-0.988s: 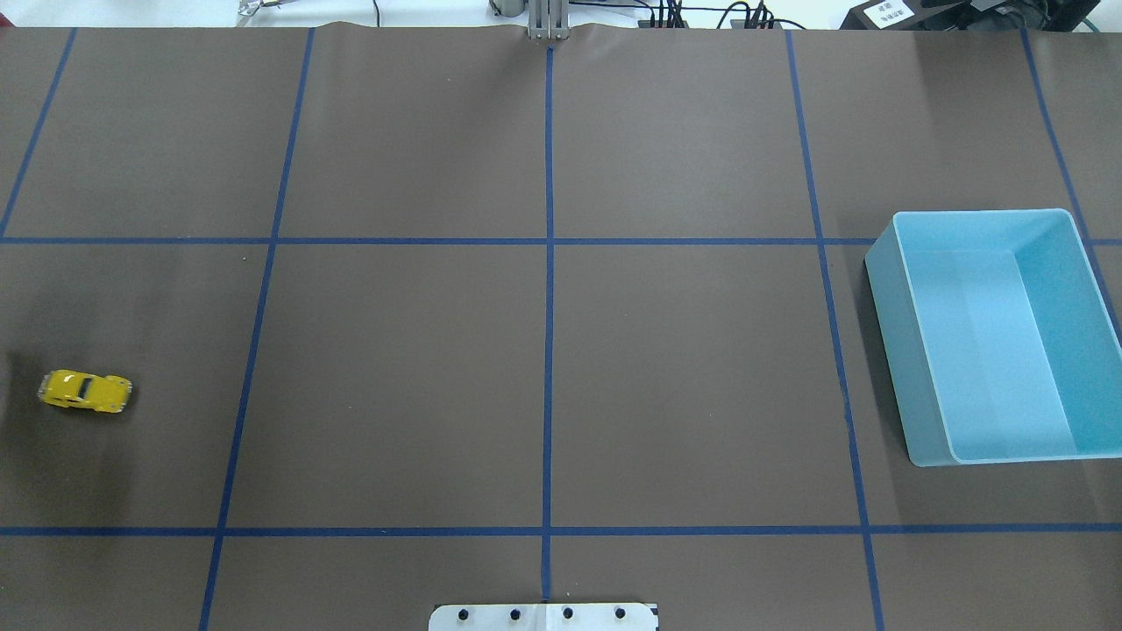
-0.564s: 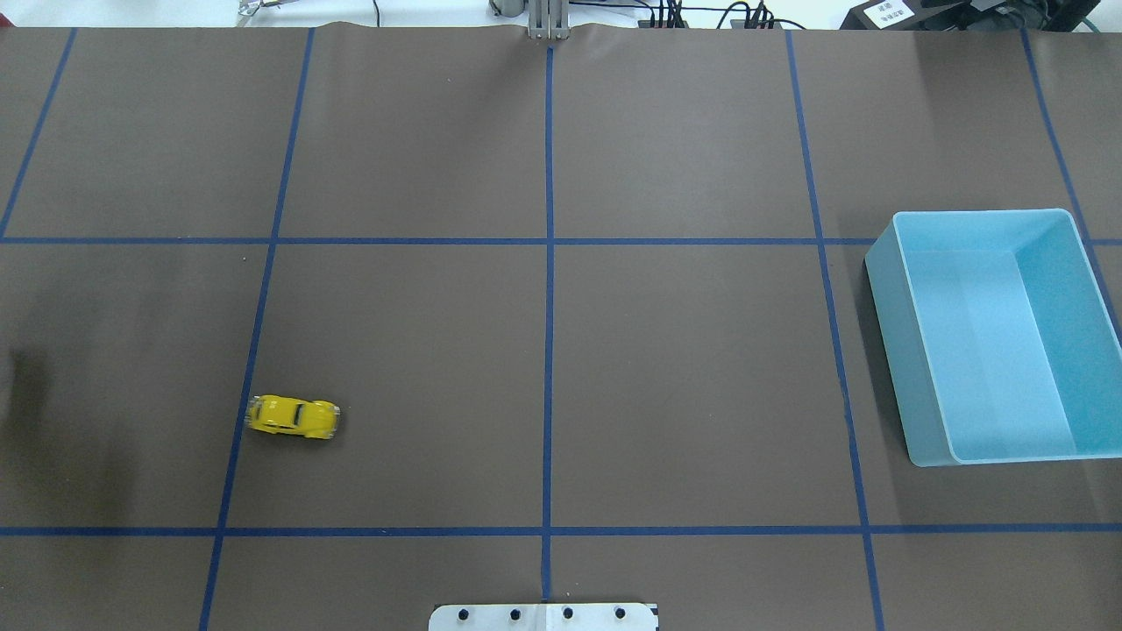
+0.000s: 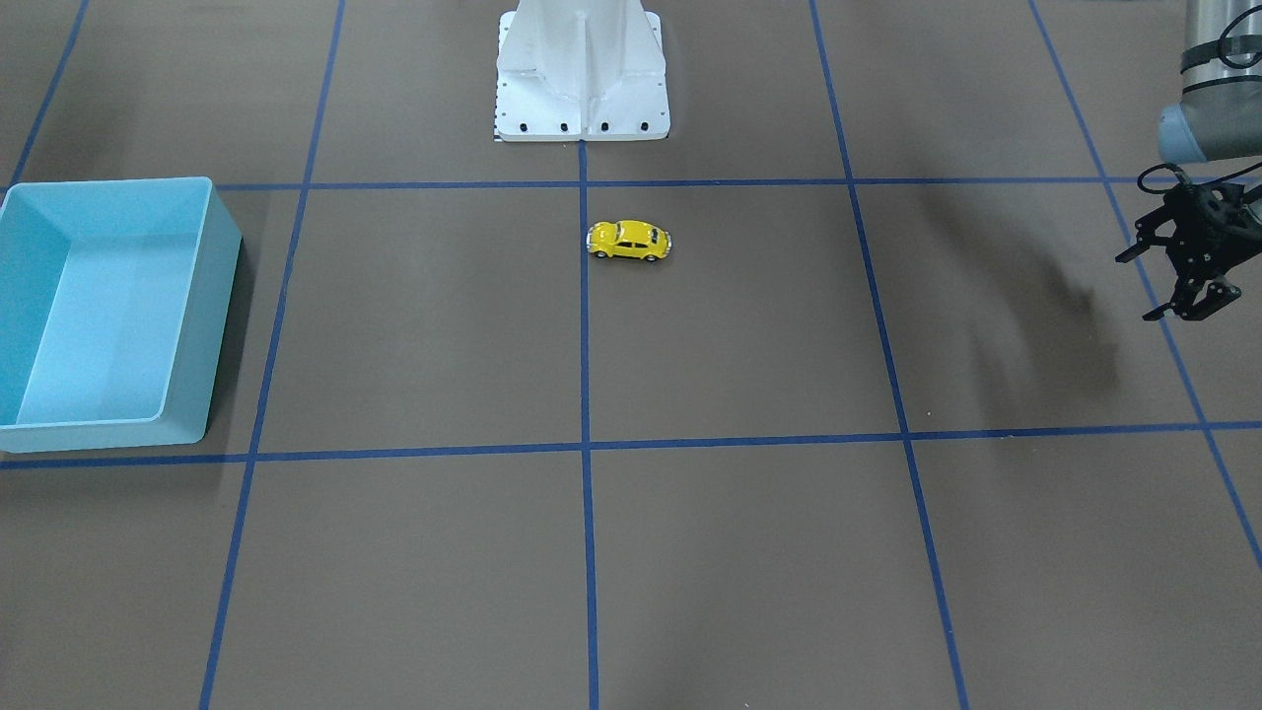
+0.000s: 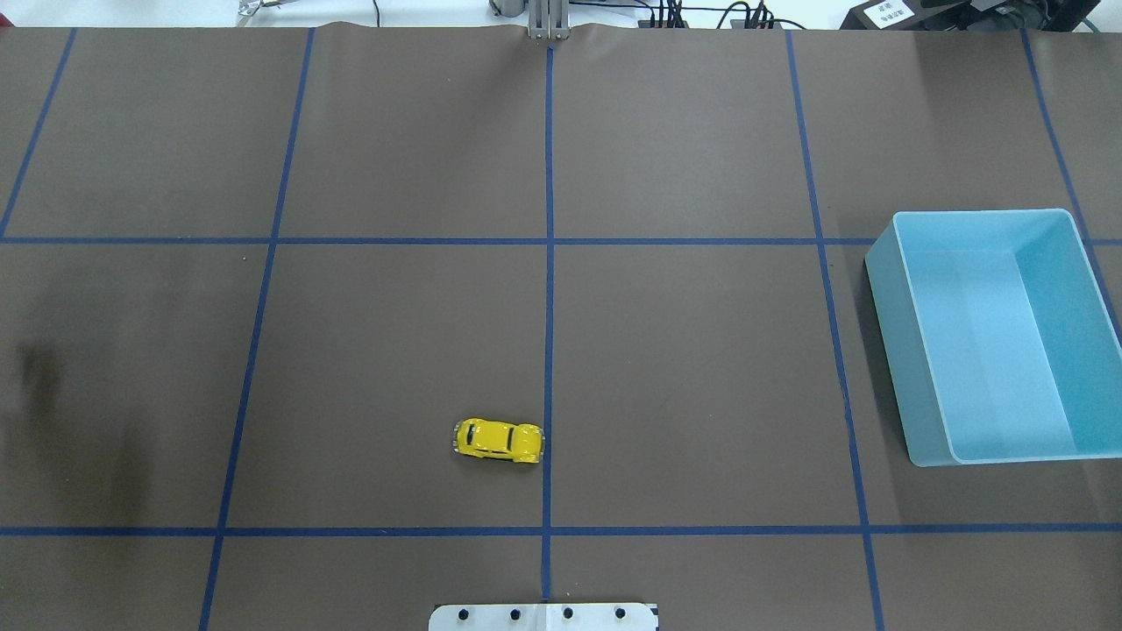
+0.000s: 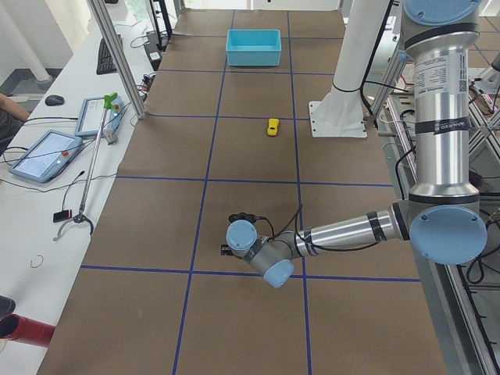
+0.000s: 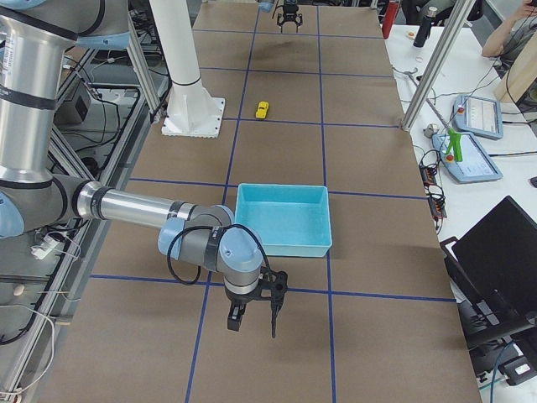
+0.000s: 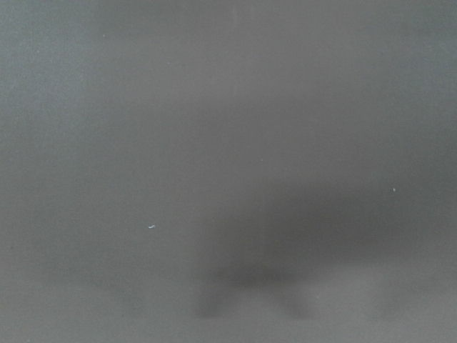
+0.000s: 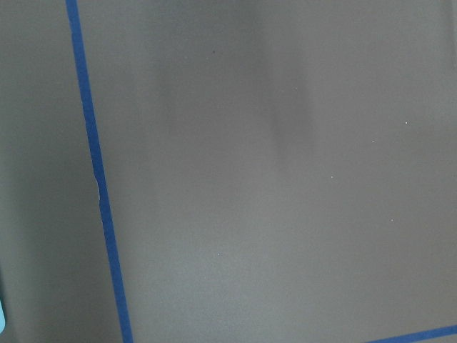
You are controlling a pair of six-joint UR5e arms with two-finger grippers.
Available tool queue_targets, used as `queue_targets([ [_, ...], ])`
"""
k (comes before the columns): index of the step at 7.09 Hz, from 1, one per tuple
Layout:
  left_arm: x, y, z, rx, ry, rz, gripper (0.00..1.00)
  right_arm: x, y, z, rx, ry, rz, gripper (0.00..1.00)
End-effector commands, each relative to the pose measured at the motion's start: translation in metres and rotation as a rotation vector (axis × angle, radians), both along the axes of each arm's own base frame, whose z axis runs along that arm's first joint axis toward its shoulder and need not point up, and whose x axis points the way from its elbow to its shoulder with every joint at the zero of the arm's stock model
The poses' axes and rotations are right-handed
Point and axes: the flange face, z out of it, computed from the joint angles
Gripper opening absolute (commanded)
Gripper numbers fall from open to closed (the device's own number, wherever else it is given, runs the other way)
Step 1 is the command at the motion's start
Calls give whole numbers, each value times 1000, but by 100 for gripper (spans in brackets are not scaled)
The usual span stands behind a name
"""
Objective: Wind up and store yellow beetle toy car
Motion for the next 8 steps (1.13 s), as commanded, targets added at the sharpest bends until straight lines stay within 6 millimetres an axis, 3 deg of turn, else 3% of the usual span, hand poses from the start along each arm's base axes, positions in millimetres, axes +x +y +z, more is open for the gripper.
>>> queue_targets([
  [1, -5, -16, -35, -83, -38, -27, 100, 0, -1, -1, 2, 0, 0, 100],
  [2, -9, -25, -46, -112, -69, -50, 100, 0, -2, -3, 6, 1, 0, 100],
  [4, -8, -57, -83, -91, -125, -176, 100, 2, -14, -28, 62, 8, 0, 100],
  [5, -4, -61, -89, -224, -106, -273, 100, 2, -18, -40, 87, 9, 1, 100],
  [6, 2, -82, -110, -352, -80, -386, 100, 2, -18, -40, 86, 9, 2, 100],
  [7, 7, -100, -124, -456, -93, -440, 100, 3, -26, -47, 106, 11, 2, 100],
  [8, 10, -118, -138, -491, -110, -472, 100, 5, -52, -68, 192, 19, -2, 100],
])
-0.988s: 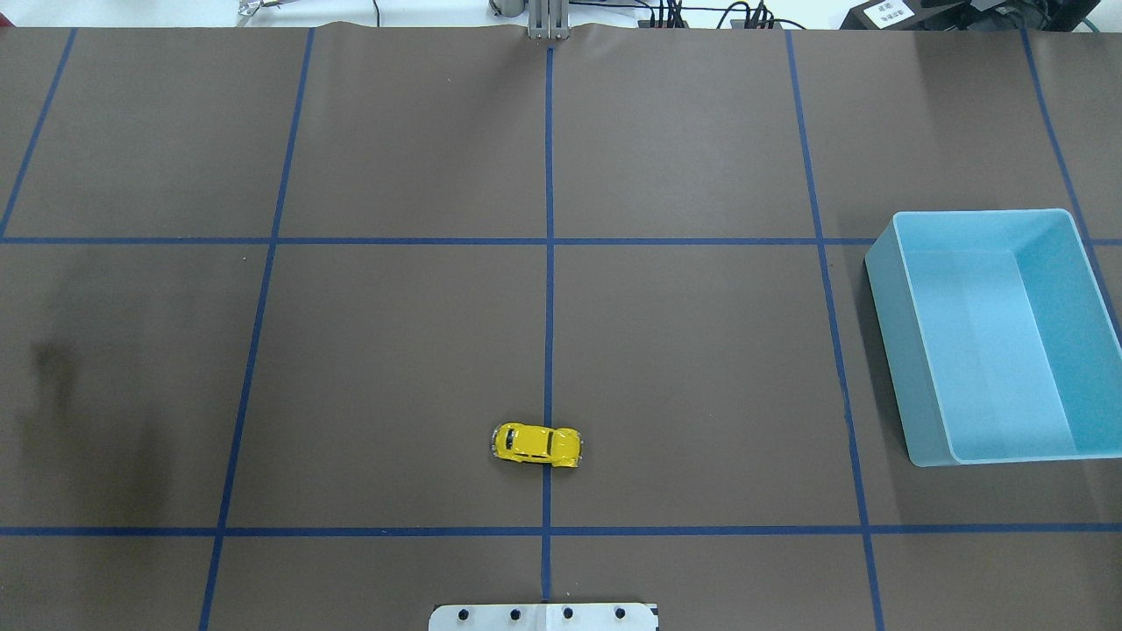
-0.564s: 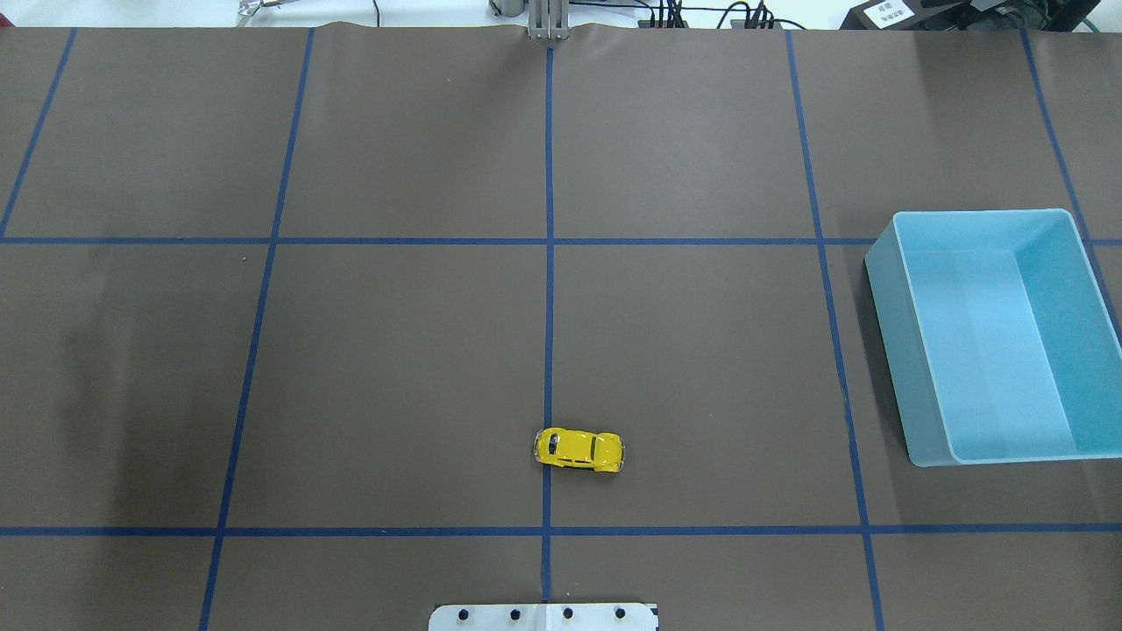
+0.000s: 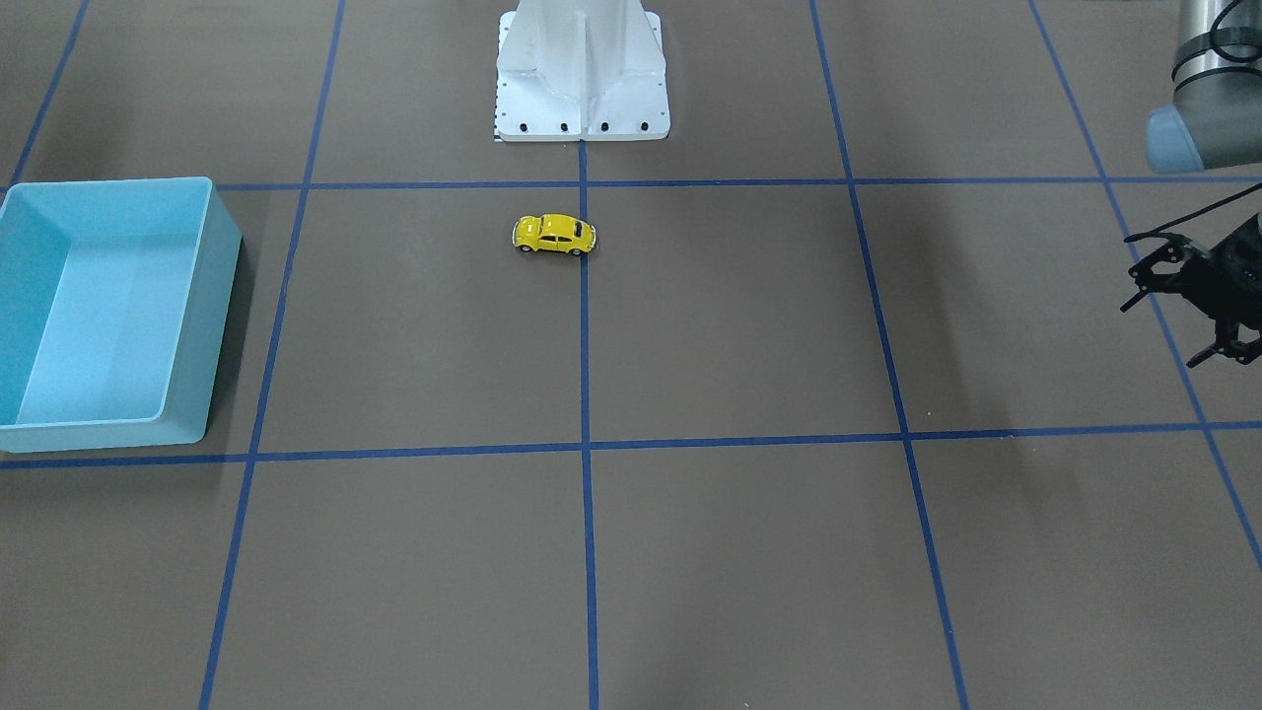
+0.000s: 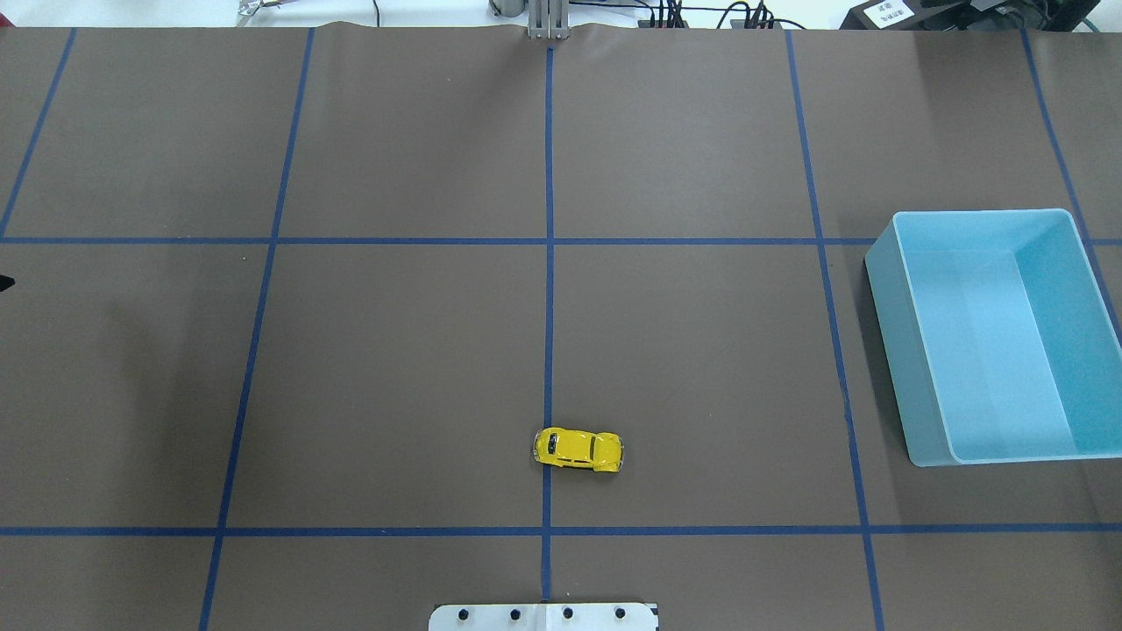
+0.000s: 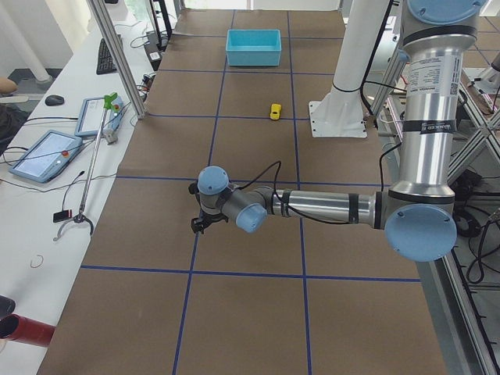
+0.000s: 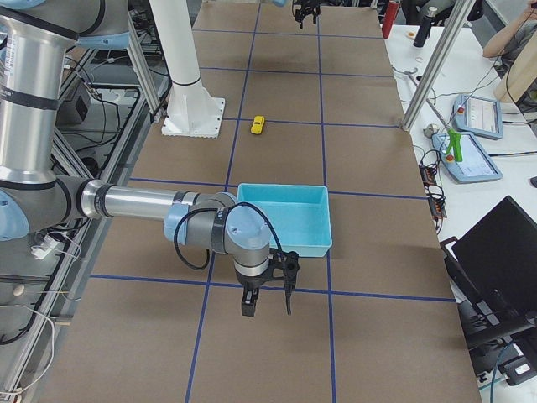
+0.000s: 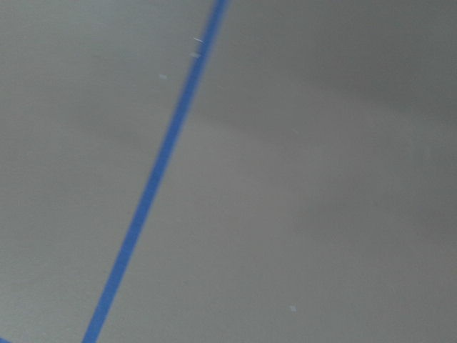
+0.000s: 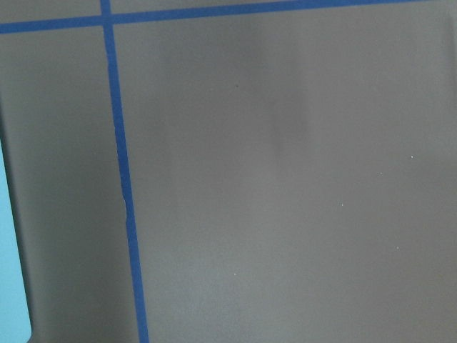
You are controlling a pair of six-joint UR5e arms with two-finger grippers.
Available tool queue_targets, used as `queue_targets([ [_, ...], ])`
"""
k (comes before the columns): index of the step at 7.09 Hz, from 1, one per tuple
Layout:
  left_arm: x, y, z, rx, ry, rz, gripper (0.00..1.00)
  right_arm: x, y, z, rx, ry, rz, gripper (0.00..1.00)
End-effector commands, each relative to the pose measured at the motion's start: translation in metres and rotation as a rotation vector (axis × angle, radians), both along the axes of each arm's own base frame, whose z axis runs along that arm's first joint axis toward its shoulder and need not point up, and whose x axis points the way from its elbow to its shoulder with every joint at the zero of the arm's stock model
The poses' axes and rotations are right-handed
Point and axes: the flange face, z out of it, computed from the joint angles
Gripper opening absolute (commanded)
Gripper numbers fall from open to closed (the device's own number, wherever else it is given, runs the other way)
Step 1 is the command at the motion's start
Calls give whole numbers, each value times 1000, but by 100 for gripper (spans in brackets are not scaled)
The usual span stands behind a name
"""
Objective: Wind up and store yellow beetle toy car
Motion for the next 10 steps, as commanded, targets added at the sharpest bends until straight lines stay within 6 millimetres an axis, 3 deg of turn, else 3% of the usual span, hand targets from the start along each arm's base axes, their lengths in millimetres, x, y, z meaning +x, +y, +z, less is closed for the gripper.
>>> queue_targets([
  [1, -8, -31, -22, -105, -40, -100, 100, -8, -33, -29, 131, -2, -27, 100],
  [2, -44, -39, -20, -164, -55, -175, 100, -35, -67, -71, 254, -8, -94, 100],
  [3, -69, -43, -19, -285, -38, -298, 100, -55, -92, -95, 299, -4, -132, 100],
  [4, -94, -43, -18, -378, 3, -400, 100, -65, -104, -110, 328, -12, -147, 100],
  [5, -125, -35, -4, -537, 46, -431, 100, -80, -117, -134, 381, -4, -180, 100],
  [6, -144, -31, 0, -636, 51, -462, 100, -145, -146, -163, 431, 26, -297, 100],
  [7, -146, -26, 5, -655, 51, -467, 100, -158, -167, -197, 461, 13, -313, 100],
  [8, -147, -14, 8, -660, 51, -468, 100, -165, -173, -221, 493, 2, -322, 100],
  [9, -149, 13, 26, -704, 47, -486, 100, -188, -167, -249, 551, -48, -371, 100],
  [10, -148, 18, 27, -751, 64, -508, 100, -219, -170, -274, 610, -96, -440, 100],
])
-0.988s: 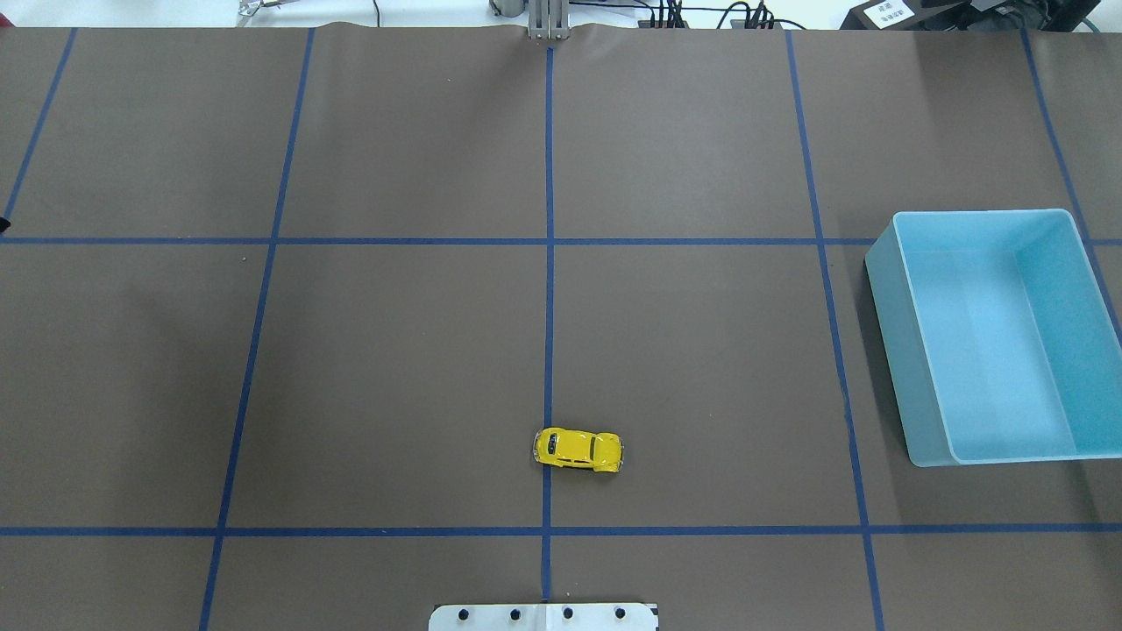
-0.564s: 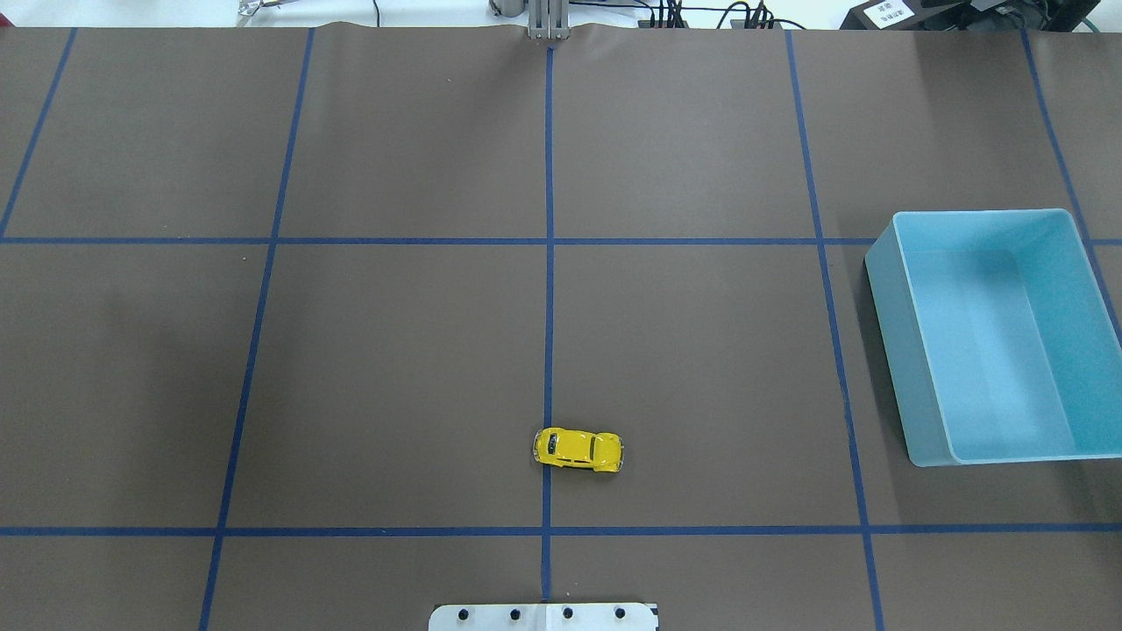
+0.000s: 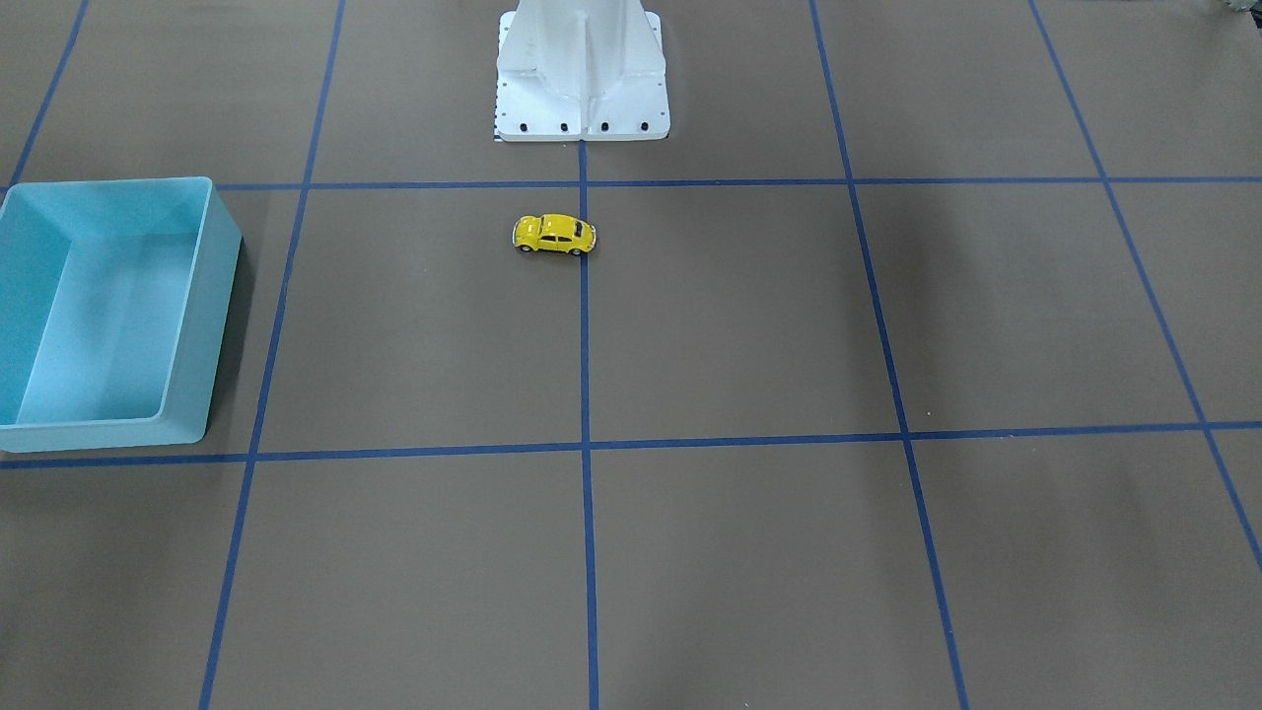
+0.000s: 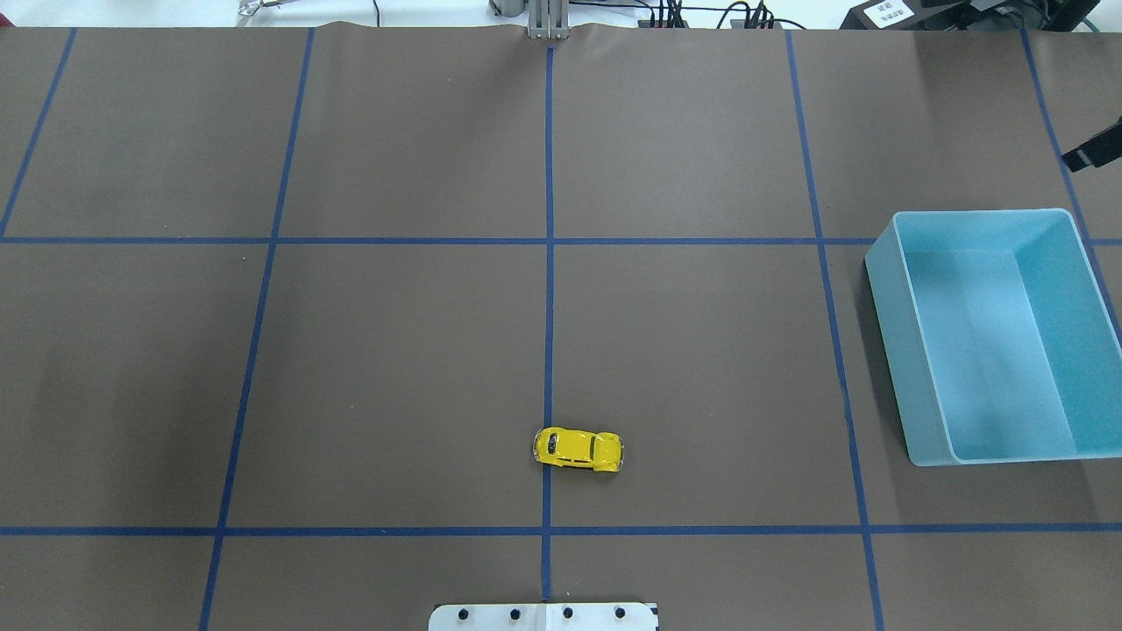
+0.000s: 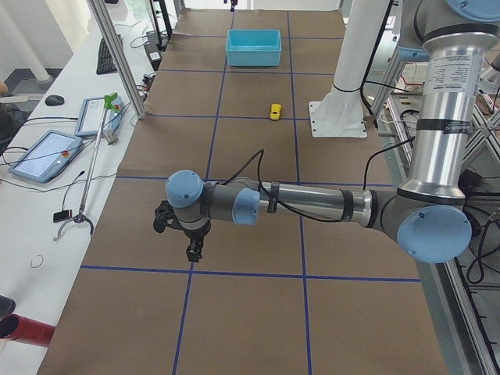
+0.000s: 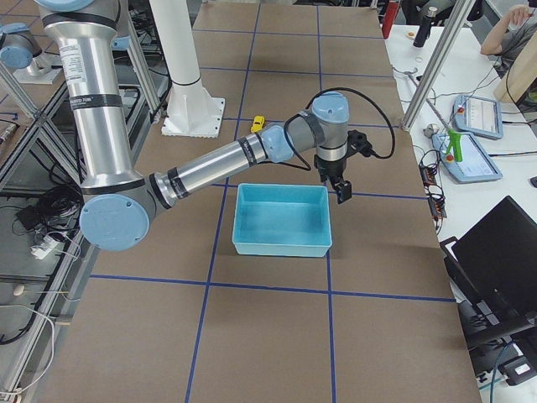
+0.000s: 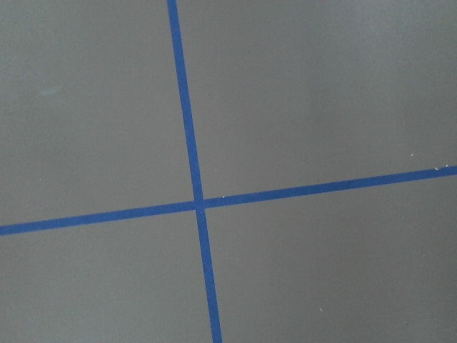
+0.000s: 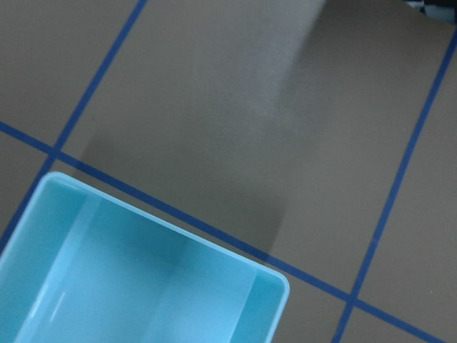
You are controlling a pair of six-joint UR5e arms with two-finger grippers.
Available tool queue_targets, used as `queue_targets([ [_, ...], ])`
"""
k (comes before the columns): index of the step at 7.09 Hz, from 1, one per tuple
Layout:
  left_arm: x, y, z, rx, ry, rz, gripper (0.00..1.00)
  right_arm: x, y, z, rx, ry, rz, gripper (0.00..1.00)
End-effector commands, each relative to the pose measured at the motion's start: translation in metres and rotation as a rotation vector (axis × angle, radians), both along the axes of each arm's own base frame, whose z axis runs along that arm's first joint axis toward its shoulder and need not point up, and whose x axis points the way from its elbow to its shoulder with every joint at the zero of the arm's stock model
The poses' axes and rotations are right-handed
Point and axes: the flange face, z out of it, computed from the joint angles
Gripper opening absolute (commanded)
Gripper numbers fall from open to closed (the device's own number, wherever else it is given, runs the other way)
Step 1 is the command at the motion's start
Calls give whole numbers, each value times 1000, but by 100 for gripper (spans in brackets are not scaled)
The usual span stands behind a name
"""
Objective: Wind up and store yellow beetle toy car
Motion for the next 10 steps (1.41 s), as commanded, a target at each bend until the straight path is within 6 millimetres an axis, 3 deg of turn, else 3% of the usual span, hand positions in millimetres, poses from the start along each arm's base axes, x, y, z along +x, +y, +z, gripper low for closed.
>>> queue_targets([
  [1, -3, 24, 17, -82, 31, -38, 100, -51, -6, -64, 145, -69, -150, 100],
  [2, -9, 37, 28, -107, 33, -50, 100, -98, 0, -87, 200, -89, -249, 100],
  [4, -24, 46, 36, -120, 33, -81, 100, -133, 10, -132, 448, -174, -421, 100],
  [5, -25, 49, 38, -126, 33, -84, 100, -147, 20, -135, 494, -216, -480, 100],
  [6, -26, 49, 36, -122, 33, -86, 100, -180, 39, -144, 635, -278, -544, 100],
  [8, -27, 58, 34, -122, 27, -89, 100, -215, 53, -122, 784, -352, -604, 100],
  [10, -35, 65, 38, -129, 28, -106, 100, -266, 74, -102, 865, -461, -722, 100],
])
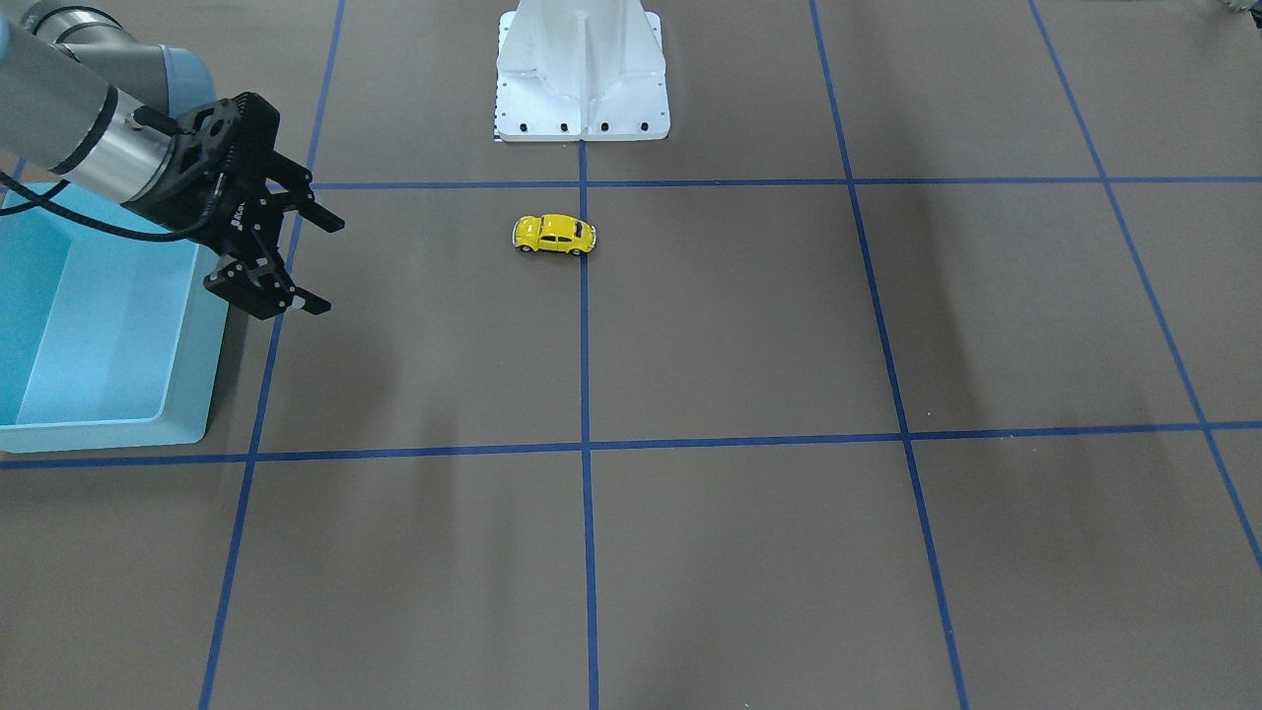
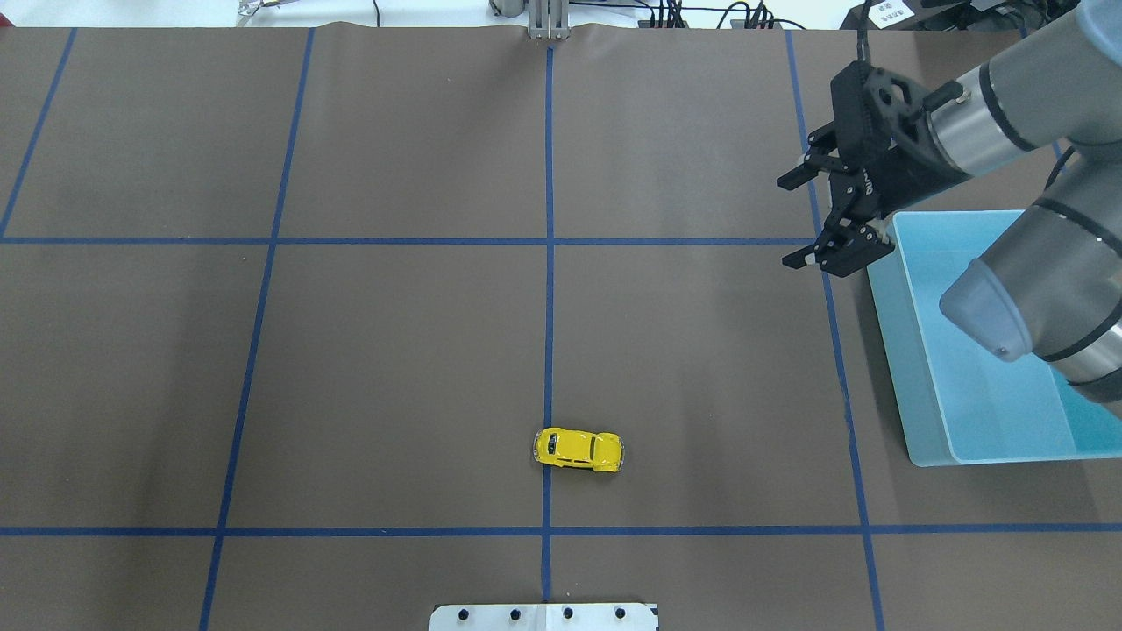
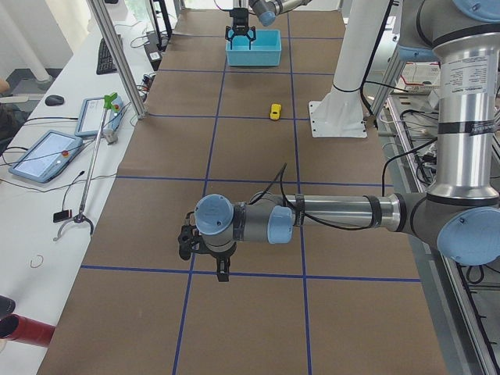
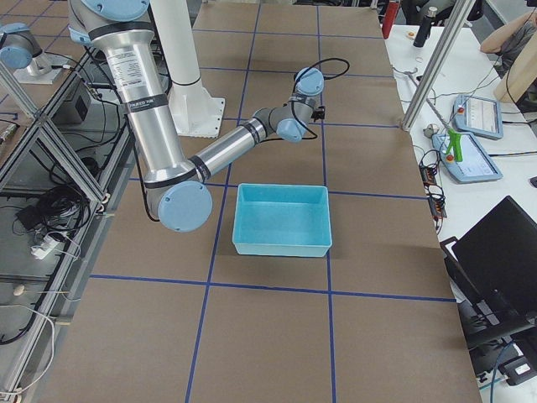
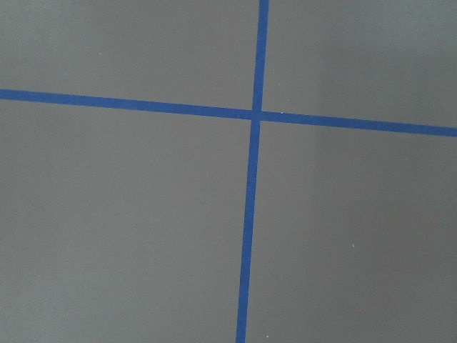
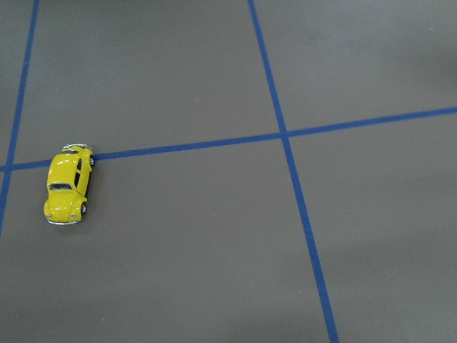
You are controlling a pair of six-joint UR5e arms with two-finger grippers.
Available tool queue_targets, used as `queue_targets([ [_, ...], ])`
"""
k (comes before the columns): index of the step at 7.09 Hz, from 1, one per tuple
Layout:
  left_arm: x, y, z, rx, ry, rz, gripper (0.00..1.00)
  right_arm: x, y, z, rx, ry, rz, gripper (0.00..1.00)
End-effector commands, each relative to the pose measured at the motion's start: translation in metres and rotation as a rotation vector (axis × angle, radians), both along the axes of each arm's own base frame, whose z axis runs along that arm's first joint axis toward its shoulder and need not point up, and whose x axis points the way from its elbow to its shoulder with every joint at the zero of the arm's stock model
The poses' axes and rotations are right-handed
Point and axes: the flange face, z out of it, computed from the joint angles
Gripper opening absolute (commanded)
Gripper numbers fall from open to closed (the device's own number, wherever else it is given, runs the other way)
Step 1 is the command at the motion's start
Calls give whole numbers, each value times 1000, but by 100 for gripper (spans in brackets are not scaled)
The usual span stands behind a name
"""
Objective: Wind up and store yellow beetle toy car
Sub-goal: 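Move the right gripper from the bin toward the stopped yellow car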
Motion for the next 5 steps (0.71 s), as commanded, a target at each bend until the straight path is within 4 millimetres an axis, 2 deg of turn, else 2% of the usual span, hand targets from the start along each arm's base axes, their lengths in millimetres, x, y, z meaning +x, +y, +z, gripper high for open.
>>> queue_targets([
  [1, -12, 9, 3, -6, -1, -26, 100, -65, 18, 30, 71, -87, -167, 100],
  [2, -12, 15, 8, -15, -1, -27, 100, -91, 11, 44, 69, -108, -235, 100],
  [3, -12, 19, 18, -38, 2, -27, 100, -118, 1, 25, 45, -121, -297, 100],
  [4, -13, 24, 22, -46, -1, -29, 100, -135, 3, 14, 0, -116, -299, 100],
  [5, -22, 27, 24, -50, 1, -50, 100, -152, 15, 8, -34, -112, -304, 100],
])
